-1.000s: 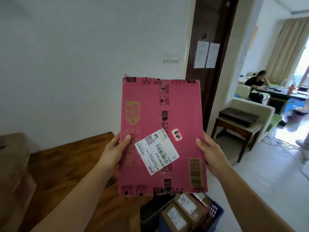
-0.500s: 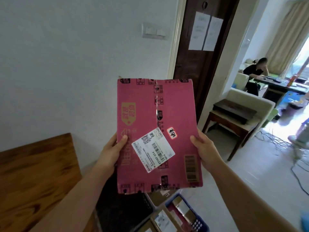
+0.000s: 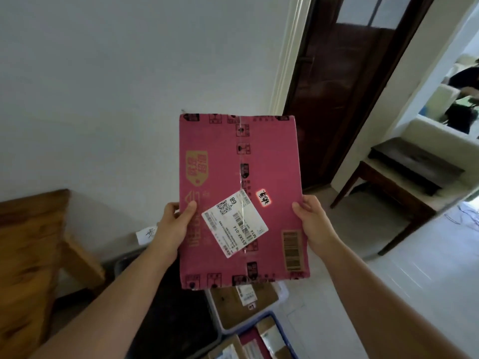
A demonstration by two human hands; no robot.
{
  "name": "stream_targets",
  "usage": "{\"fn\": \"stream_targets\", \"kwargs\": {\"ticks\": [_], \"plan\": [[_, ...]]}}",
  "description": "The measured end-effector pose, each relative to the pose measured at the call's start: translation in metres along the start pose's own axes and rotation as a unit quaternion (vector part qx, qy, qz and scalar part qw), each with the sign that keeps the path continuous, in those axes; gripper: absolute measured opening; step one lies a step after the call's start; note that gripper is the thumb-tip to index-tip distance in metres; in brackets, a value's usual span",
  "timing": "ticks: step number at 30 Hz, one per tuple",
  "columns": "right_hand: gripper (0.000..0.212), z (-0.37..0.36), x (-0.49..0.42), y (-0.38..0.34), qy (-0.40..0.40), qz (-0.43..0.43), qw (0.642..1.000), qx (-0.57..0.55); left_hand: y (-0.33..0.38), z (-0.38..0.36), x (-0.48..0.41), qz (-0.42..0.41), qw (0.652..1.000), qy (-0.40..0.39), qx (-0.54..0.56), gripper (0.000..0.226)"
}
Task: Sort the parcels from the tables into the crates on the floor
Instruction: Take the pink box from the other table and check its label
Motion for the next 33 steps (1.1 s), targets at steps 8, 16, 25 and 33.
{"fn": "stream_targets", "kwargs": {"ticks": [8, 16, 25, 33], "plan": [[0.054, 0.032, -0.131, 0.131, -0.171, -0.1, 0.976, 0.091, -0.155, -0.05, -0.075, 0.098, 0.989, 0.108, 0.005, 0.046], [0.056, 0.036, -0.222, 0.321, -0.186, -0.17, 0.963, 0.093, -0.321, -0.054, -0.146, 0.154, 0.971, 0.182, -0.019, 0.035], [0.049, 0.038, -0.25, 0.496, -0.186, -0.227, 0.948, 0.124, -0.484, -0.034, -0.187, 0.226, 0.947, 0.214, -0.072, 0.023], [0.054, 0.023, -0.255, 0.567, -0.206, -0.238, 0.933, 0.174, -0.546, -0.029, -0.189, 0.248, 0.936, 0.23, -0.097, 0.025]]}}
Point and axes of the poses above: each hand's wrist, its own x-axis away from the middle knuckle, its own z-axis out of the back of the hand, y = z × x, the point moved 8 cm from there along -x, towards the middle knuckle, and after that the axes turned 3 degrees about -y, right-handed, at the moved point
